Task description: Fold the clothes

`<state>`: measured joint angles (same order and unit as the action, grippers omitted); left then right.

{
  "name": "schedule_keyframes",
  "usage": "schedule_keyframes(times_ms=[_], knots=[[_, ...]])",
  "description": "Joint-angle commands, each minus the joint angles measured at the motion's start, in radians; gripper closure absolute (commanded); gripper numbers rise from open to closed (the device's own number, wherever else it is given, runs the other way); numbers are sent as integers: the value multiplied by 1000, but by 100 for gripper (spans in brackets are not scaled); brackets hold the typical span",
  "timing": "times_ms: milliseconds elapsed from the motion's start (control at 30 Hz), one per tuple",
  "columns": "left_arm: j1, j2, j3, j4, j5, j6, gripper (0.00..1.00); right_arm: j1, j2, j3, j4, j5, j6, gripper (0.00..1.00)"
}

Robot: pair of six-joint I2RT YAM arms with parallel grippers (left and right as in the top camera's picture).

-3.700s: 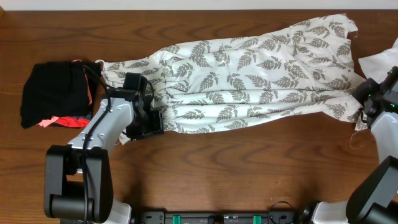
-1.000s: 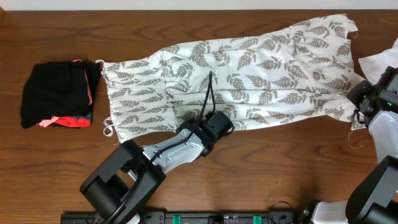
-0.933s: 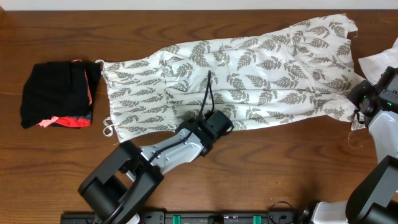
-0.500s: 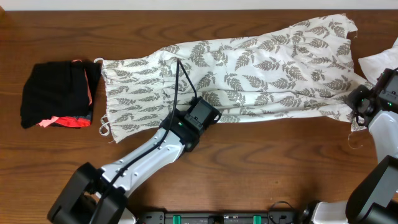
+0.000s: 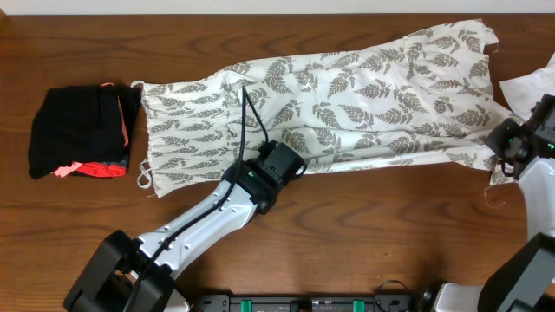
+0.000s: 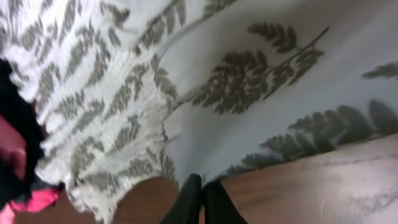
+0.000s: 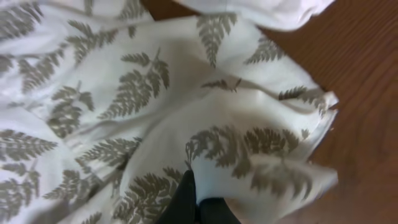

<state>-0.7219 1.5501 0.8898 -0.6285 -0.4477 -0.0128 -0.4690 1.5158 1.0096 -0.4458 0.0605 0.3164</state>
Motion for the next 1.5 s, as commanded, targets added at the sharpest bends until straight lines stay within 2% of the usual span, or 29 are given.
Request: schedule_keyframes(times_ms=[0, 200, 300, 600, 667, 733, 800, 833, 1067, 1333, 1467], knots=[[1, -21, -11, -34, -6, -96, 94, -16, -33, 26, -24, 29, -18, 99], [-5, -66, -11, -52, 0, -105, 94, -23, -33, 26, -138, 29, -13, 99], [-11, -111, -11, -51, 55, -106, 94, -23, -33, 26, -180, 29, -13, 99], [-13, -147, -24, -45, 154, -122, 94, -23, -33, 26, -201, 18, -14, 99], [-13, -131, -43, -16, 134, -113, 83, -23, -33, 26, -201, 18, -14, 99], [-13, -113, -71, 42, 111, -82, 83, -22, -33, 26, -201, 18, -14, 99], [-13, -95, -91, 98, 110, -43, 72, -23, -33, 26, -200, 18, -14, 99], [-13, -84, -100, 126, 110, -24, 70, -23, -33, 26, -199, 18, -14, 99], [-12, 1, -130, 230, 109, 86, 68, -23, -33, 26, -198, 18, -14, 99], [-12, 77, -131, 297, 109, 108, 67, -23, -33, 26, -197, 18, -14, 99], [-15, 76, -130, 272, 111, 110, 59, -23, -33, 26, -196, 18, -14, 99]])
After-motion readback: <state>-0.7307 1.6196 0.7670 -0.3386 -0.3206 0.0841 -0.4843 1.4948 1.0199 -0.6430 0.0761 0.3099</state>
